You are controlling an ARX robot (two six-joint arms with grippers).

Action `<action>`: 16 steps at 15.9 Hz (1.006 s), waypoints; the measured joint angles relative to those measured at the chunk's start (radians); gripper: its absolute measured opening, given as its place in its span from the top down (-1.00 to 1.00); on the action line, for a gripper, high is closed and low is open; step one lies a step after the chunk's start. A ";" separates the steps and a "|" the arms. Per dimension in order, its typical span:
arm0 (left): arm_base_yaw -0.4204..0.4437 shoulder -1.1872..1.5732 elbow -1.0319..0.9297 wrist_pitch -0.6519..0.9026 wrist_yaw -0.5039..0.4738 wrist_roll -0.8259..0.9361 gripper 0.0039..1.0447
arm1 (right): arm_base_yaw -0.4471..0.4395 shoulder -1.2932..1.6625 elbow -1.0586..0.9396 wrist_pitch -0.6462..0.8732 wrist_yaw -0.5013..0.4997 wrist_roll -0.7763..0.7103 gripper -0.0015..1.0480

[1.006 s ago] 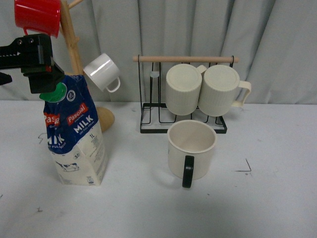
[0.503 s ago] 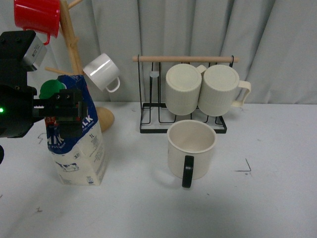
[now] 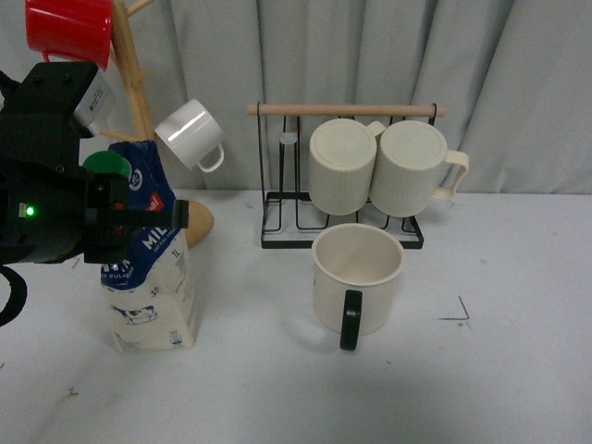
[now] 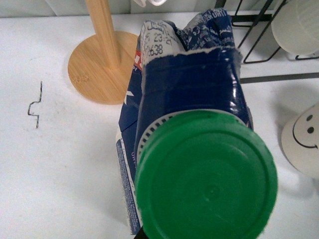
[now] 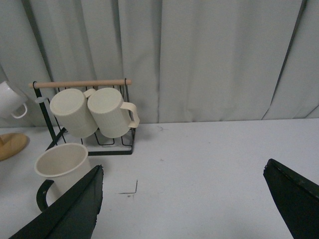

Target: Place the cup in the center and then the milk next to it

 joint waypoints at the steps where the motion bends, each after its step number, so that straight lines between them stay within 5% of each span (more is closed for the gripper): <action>1: -0.021 -0.015 0.007 -0.027 -0.003 0.000 0.96 | 0.000 0.000 0.000 0.000 0.000 0.000 -0.87; 16: -0.227 0.132 0.159 0.092 -0.105 -0.011 0.96 | 0.000 0.000 0.000 0.000 0.000 0.000 -0.87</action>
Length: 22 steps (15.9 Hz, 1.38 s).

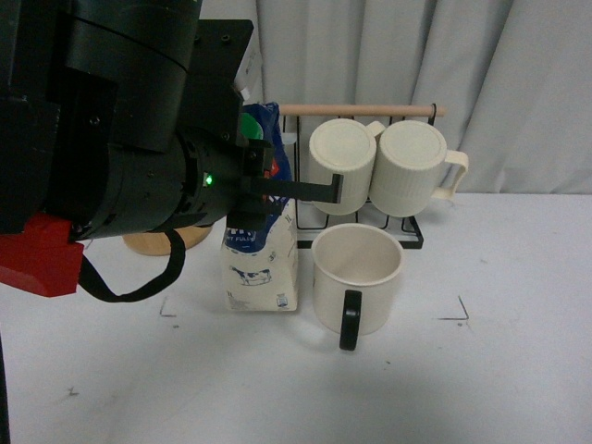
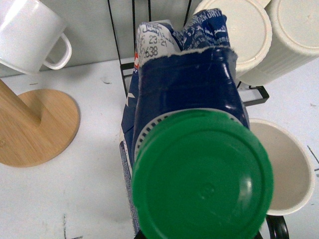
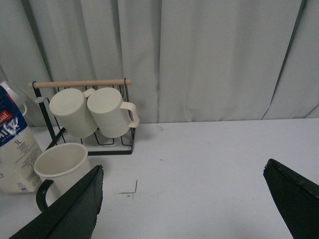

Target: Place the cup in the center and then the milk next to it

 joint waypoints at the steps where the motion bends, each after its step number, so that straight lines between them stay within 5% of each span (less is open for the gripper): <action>1: -0.005 0.011 0.001 0.004 -0.002 0.000 0.96 | 0.000 0.000 0.000 0.000 0.000 0.000 -0.87; 9: -0.034 0.069 0.006 0.021 -0.026 -0.012 0.96 | 0.000 0.000 0.000 0.000 0.000 0.000 -0.87; 18: -0.038 -0.203 -0.080 0.013 0.058 -0.177 -0.83 | 0.000 0.000 0.000 0.000 0.000 0.000 -0.87; 22: -0.016 -0.581 -0.293 -0.043 -0.037 -0.146 -0.86 | 0.000 0.000 0.000 0.000 0.000 0.000 -0.87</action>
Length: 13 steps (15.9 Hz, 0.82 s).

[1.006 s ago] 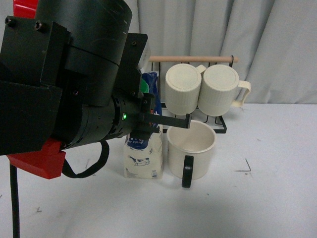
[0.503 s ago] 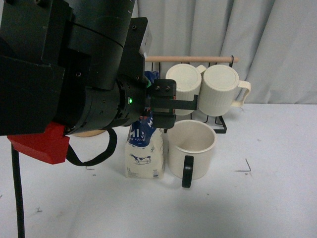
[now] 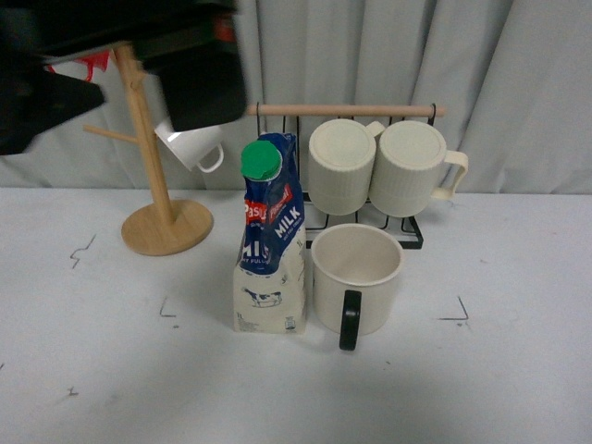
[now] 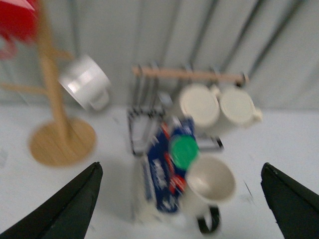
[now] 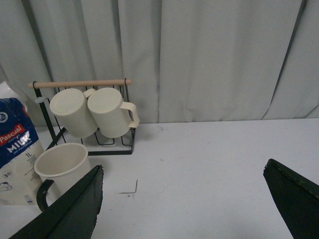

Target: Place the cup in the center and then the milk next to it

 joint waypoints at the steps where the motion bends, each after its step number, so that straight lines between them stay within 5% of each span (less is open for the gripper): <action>1: 0.023 -0.096 -0.084 0.132 -0.110 0.075 -0.67 | 0.000 0.000 0.000 0.000 0.000 0.000 -0.87; 4: 0.251 -0.501 -0.324 0.040 -0.042 0.233 0.02 | 0.000 0.000 0.000 0.000 0.000 0.000 -0.87; 8: 0.349 -0.637 -0.438 0.027 0.084 0.263 0.96 | 0.000 0.000 0.000 0.000 0.000 0.000 -0.87; 11: 0.401 -0.724 -0.489 0.001 0.135 0.266 0.97 | 0.000 0.000 0.000 0.000 0.000 0.000 -0.87; 13: 0.514 -0.781 -0.518 -0.033 0.229 0.266 0.97 | 0.000 0.000 0.000 0.000 0.000 0.000 -0.87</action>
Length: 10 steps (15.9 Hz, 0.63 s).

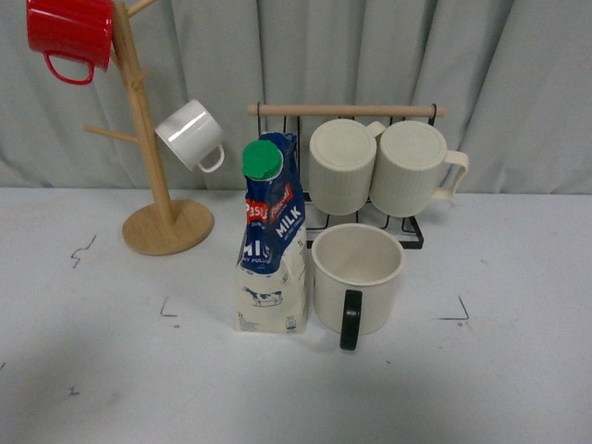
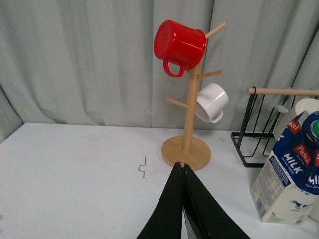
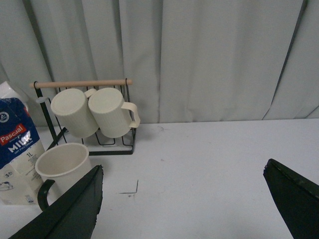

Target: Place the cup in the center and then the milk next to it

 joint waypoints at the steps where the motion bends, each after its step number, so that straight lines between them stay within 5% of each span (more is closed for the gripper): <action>1: -0.002 -0.027 -0.011 -0.014 0.011 0.000 0.97 | 0.000 0.000 0.000 0.000 0.000 0.000 -0.87; 10: -0.008 -0.219 -0.068 -0.135 0.017 0.000 0.97 | 0.000 0.000 0.000 0.000 0.000 0.000 -0.87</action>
